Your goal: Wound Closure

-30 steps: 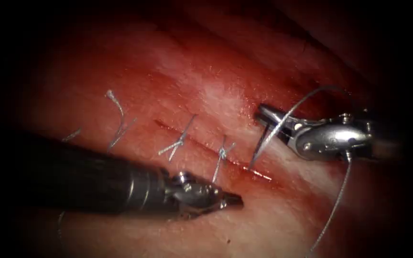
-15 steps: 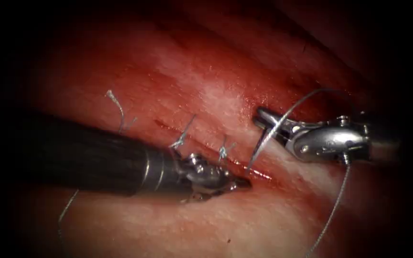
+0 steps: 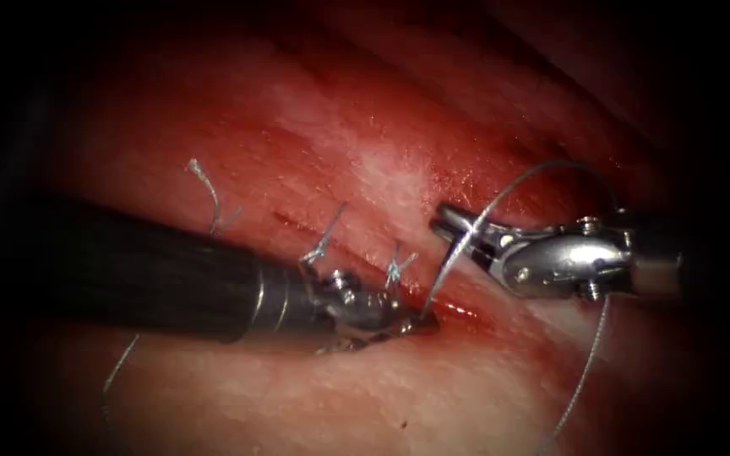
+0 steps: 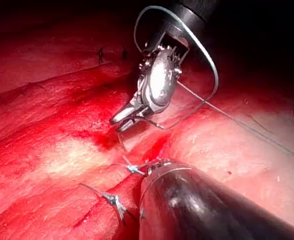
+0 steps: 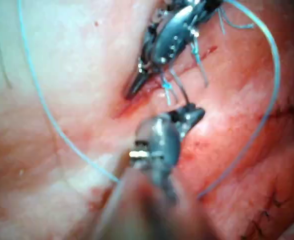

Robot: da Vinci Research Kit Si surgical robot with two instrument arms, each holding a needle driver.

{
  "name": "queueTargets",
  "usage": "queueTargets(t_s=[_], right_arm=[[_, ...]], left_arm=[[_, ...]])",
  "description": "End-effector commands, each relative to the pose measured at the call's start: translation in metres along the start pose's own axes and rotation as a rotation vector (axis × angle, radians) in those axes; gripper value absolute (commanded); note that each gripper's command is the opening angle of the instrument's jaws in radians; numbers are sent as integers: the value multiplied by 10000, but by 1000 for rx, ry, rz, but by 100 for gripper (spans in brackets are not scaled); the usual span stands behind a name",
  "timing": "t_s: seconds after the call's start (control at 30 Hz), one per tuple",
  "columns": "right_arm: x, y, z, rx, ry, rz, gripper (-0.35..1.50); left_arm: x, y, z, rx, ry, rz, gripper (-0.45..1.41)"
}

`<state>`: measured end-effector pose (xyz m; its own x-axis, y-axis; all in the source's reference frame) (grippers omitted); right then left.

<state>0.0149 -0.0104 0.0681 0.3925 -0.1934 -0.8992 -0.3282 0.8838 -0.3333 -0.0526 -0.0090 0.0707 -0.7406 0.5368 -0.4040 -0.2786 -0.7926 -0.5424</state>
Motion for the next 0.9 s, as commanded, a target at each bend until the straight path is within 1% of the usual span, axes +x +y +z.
queueTargets(t_s=[0.03, 0.13, 0.27, 0.63, 0.73, 0.9], right_arm=[[-2, -3, 5, 2, 0, 18, -35], [-1, 3, 6, -13, 10, 77, -35], [-2, 1, 7, -19, 13, 146, -35], [-6, 1, 10, -25, 40, 299, -35], [-7, 5, 11, -27, 57, 359, -35], [-11, 5, 14, -16, 58, 481, -35]], left_arm=[[-2, 3, 8, -1, -1, 1, -6], [-7, 6, 11, -7, 1, 5, -6], [-15, 8, 13, -11, -7, 12, -6], [-29, 3, 3, -20, -11, 13, -5], [-31, 0, 2, -22, -11, 14, -3], [-33, -2, 2, -19, -11, 16, -3]])
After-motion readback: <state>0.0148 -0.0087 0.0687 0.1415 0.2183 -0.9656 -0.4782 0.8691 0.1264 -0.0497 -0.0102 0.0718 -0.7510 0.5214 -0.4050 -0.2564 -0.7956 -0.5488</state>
